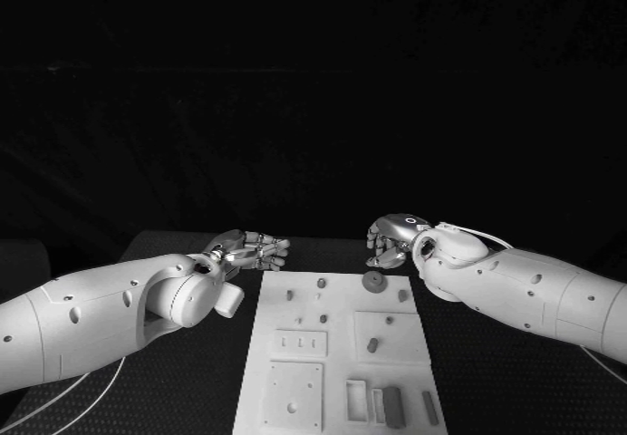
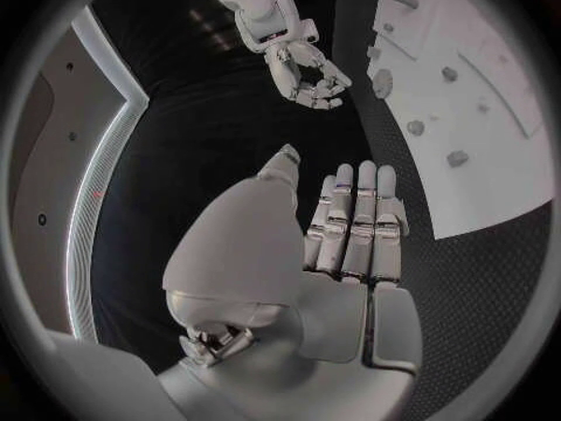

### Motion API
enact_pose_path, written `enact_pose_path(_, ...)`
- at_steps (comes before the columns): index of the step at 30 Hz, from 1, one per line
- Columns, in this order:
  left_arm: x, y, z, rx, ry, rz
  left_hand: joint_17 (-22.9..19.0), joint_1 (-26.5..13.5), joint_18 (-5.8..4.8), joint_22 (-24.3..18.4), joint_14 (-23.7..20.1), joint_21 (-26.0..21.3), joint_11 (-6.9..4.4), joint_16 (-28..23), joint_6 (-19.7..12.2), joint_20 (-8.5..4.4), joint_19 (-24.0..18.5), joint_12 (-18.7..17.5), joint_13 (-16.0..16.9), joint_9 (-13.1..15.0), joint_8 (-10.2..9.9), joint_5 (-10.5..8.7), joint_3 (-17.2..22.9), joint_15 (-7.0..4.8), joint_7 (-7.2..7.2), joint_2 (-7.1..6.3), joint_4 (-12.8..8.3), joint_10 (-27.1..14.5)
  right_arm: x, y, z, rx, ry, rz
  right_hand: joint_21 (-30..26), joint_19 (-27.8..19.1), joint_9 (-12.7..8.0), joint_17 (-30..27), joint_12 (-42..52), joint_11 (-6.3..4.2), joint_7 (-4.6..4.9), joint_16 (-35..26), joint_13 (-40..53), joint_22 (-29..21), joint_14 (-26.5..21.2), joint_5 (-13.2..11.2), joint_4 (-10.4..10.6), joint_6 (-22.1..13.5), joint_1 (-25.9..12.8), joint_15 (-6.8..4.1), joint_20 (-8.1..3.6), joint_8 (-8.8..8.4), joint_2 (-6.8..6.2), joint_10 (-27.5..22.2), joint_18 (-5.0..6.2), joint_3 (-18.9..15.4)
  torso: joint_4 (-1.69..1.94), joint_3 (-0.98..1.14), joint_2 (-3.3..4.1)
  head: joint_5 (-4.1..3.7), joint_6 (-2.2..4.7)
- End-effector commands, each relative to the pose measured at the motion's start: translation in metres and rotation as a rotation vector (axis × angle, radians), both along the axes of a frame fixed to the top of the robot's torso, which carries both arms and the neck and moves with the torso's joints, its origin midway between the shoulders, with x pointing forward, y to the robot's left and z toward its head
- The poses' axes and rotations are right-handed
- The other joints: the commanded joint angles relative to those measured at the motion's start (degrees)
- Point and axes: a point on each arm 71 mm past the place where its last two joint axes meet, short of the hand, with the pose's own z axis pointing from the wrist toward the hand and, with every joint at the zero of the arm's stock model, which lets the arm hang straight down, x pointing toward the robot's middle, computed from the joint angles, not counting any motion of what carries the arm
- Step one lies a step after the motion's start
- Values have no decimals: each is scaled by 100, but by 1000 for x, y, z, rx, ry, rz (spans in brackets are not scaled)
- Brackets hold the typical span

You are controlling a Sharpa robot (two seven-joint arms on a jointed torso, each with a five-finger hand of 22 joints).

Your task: Assemble the parts on the task board

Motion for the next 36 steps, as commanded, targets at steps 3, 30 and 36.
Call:
enact_pose_path(3, 1, 0, 3, -6, -17, -4, 7, -11, 75, 88, 1, -33, -2, -19, 26, 23, 19, -29, 0, 0, -25, 31, -18, 23, -3, 2, 0, 35, 2, -7, -14, -32, 127, 0, 53, -177, -1, -52, 26, 43, 44, 79, 62, 128, -198, 2, 71, -29, -2, 47, 5, -49, 28, -239, 84, -32, -43, 39, -9, 27, -10)
enact_pose_path(30, 2, 0, 2, -4, -10, -12, 12, -15, 75, 89, 0, -37, 6, -27, 20, 26, 21, -39, -2, -2, -33, 30, -20, 25, 9, 10, 5, 31, 3, -13, -53, -46, 176, -18, 1758, -496, -153, 759, 4549, -223, -155, 2267, 3131, 135, -832, 4, 289, -495, 106, -192, -188, -184, 97, -1940, 87, -671, -11, 15, -9, 10, -78)
enact_pose_path(36, 1, 0, 2, -2, -6, -12, 13, -12, 76, 90, 0, -39, 8, -29, 19, 26, 21, -42, -3, -2, -35, 32, -19, 26, 12, 13, 2, 30, 4, -10, -54, -47, 182, -18, 1834, -500, -139, 747, 4640, -261, -197, 2342, 3082, 126, -850, -10, 346, -440, 228, -227, -210, -138, 204, -1954, 87, -419, 6, 16, -1, -6, -64)
